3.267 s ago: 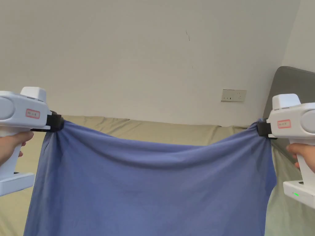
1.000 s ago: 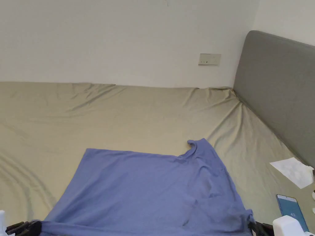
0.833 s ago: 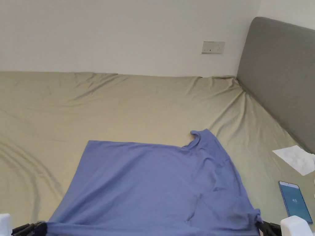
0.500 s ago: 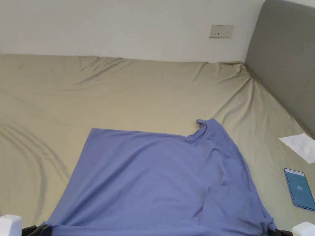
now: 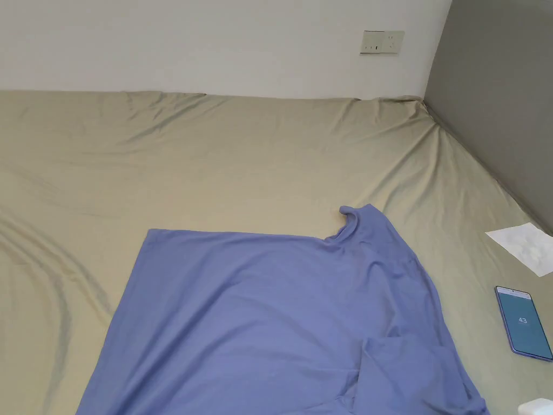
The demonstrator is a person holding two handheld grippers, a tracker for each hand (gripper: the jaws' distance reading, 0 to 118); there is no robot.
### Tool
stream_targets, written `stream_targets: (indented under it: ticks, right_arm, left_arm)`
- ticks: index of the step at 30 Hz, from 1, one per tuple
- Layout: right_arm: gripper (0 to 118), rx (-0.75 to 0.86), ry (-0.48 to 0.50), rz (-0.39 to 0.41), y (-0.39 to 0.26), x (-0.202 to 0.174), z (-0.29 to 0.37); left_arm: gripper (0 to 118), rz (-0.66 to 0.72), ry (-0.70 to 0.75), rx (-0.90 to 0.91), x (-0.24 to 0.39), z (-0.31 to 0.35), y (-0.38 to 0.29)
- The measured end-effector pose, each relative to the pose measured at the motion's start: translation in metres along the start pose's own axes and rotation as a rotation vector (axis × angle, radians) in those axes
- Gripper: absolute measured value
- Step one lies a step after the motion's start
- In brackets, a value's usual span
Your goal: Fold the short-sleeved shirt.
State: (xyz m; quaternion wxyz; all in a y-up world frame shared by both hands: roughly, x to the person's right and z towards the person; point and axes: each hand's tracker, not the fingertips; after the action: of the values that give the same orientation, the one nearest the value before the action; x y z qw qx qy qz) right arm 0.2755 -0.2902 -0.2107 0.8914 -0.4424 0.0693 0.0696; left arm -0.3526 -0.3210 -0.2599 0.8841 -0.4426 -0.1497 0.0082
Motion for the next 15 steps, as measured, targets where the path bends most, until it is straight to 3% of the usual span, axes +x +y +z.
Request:
stream_targets:
  ticks: [5,7,8,9,10,11,12,13,15]
  right_arm:
    - [0,-0.029,-0.006,-0.006,-0.003,-0.002,-0.01]
    - [0,-0.027,0.006,-0.057,-0.005,0.002,-0.013]
    - [1,-0.032,0.02,-0.082,-0.005,0.004,-0.014]
    - [5,-0.033,0.029,-0.095,-0.005,0.005,-0.015]
    - [32,-0.049,0.019,-0.101,-0.004,0.005,-0.015]
    - [67,-0.07,0.007,-0.108,-0.003,0.005,-0.013]
    - [98,-0.093,-0.012,-0.11,-0.001,0.005,-0.01]
    - [118,-0.069,-0.004,-0.116,0.001,0.005,-0.001]
    - [118,0.108,-0.007,-0.166,0.01,0.006,0.028]
  left_arm:
    - [5,-0.007,-0.003,-0.03,-0.003,-0.016,-0.007]
    - [7,-0.003,-0.004,-0.041,-0.004,-0.019,-0.006]
    - [15,0.006,-0.006,-0.047,-0.004,-0.02,-0.005]
    - [35,0.016,0.0,-0.056,-0.005,-0.021,-0.005]
    - [74,0.025,0.009,-0.065,-0.005,-0.024,-0.007]
    - [93,0.034,0.007,-0.063,-0.006,-0.022,-0.007]
    - [103,0.069,-0.043,-0.053,-0.008,-0.015,-0.005]
    - [105,0.104,-0.08,-0.003,-0.01,-0.005,0.0]
    - [105,0.143,-0.096,0.124,-0.007,0.022,0.014]
